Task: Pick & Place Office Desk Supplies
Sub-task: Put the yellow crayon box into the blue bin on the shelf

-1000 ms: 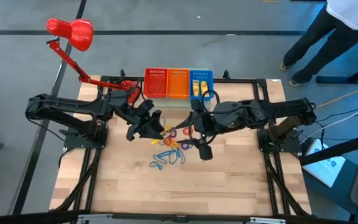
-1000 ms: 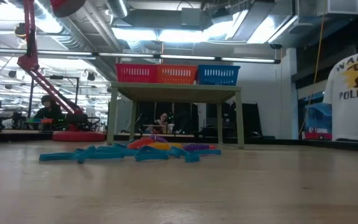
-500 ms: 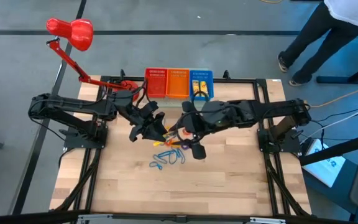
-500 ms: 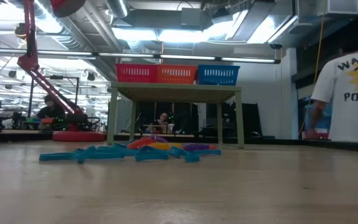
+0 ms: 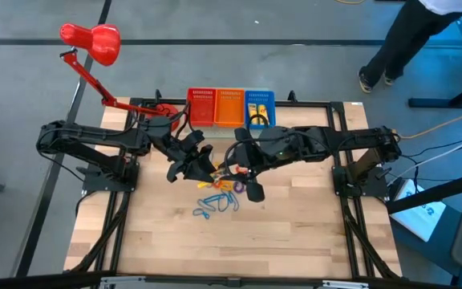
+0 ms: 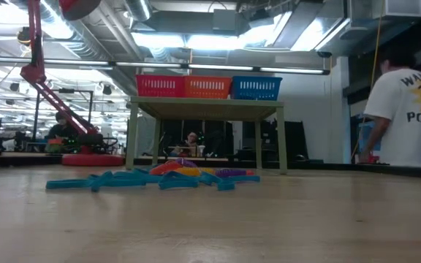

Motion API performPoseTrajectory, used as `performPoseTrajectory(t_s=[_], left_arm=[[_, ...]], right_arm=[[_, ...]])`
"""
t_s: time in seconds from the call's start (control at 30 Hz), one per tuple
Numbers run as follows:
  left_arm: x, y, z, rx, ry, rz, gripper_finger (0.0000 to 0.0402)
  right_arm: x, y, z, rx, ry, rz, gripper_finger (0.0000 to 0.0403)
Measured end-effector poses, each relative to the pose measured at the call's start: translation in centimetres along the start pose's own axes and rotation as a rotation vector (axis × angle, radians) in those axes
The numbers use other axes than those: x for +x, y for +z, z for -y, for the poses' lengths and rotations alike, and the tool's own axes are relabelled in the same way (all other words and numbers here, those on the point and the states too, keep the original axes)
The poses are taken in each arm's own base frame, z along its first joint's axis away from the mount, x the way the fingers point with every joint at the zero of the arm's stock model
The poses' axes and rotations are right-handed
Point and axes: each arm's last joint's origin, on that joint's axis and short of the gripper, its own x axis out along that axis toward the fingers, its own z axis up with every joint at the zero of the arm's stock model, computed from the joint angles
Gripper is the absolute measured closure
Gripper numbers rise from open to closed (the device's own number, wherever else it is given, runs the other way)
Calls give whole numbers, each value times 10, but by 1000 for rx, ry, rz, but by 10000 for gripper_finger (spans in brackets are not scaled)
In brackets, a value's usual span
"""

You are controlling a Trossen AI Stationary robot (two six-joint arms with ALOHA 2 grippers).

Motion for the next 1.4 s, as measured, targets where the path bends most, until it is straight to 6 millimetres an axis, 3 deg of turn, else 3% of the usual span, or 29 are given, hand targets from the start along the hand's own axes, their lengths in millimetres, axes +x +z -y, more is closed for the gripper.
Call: performPoseTrajectory(t_s=[0.37,0.5,0.73,0.93,1.13,1.4], left_arm=[[0,0,0,-7,3,4,260],[-3,2,-2,24,11,5,250],[-28,11,-7,78,94,-7,197],[-61,18,1,87,147,-21,169],[-81,1,15,14,238,-121,165],[-70,-43,31,-39,384,-354,166]], right_arm=[[0,0,-1,5,53,-1,348],[0,0,-2,22,60,-2,361],[0,0,-4,31,60,-4,354],[-3,-7,-4,54,41,-78,355],[-22,-11,11,116,-61,-146,355],[-59,-12,53,203,-383,-163,355]])
